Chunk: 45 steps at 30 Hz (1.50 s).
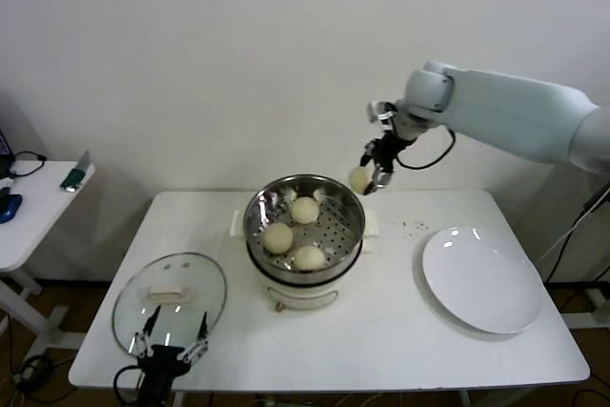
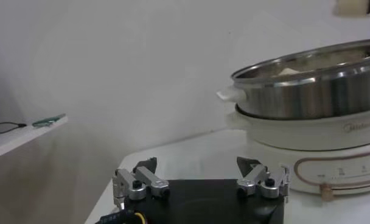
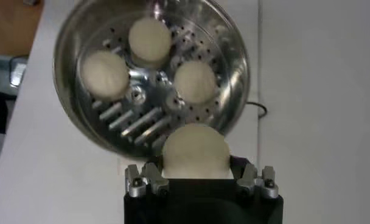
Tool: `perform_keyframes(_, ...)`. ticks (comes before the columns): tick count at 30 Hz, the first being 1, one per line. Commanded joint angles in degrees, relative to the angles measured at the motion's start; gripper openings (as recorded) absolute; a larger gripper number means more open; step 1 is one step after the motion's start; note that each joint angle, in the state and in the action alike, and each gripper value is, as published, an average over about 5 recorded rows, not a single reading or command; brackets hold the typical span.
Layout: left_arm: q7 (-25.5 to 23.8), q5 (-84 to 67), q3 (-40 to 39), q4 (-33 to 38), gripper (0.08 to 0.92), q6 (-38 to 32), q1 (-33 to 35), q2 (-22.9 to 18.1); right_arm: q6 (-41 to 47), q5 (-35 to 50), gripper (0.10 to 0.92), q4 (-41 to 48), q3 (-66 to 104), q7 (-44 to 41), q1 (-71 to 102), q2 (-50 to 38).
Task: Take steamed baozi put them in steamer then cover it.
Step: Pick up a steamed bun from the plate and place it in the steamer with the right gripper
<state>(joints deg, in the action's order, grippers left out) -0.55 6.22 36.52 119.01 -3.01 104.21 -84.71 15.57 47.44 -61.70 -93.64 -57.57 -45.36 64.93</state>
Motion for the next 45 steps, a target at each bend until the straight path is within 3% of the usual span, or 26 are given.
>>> perform_keyframes(1, 0.03, -0.66, 0.05, 0.05, 0.823, -0.29, 0.44, 0.51, 2.8, 7.53, 0.707, -3.85, -6.28, 3.45, -0.4, 7.12)
perform_keyframes(25, 0.02, -1.55, 0.65, -1.29, 0.823, -0.04, -0.27, 1.4, 2.2, 0.86, 0.714, 3.34, -3.91, 4.2, 9.65, 8.94)
perform_keyframes(30, 0.06, -1.44, 0.71, -1.33, 0.823, -0.22, -0.04, 1.33, 2.28, 0.94, 0.77, 3.6, -2.76, 4.12, 9.32, 8.42)
perform_keyframes(34, 0.07, -1.42, 0.9, -1.19, 0.823, -0.21, 0.0, 1.31, 2.12, 1.05, 0.818, 2.45, -1.93, 2.79, 7.82, 7.09)
perform_keyframes(45, 0.08, -1.28, 1.72, -0.88, 0.823, -0.06, -0.29, 1.87, -0.59, 0.59, 0.823, -0.63, 4.81, 0.11, 3.71, -2.53)
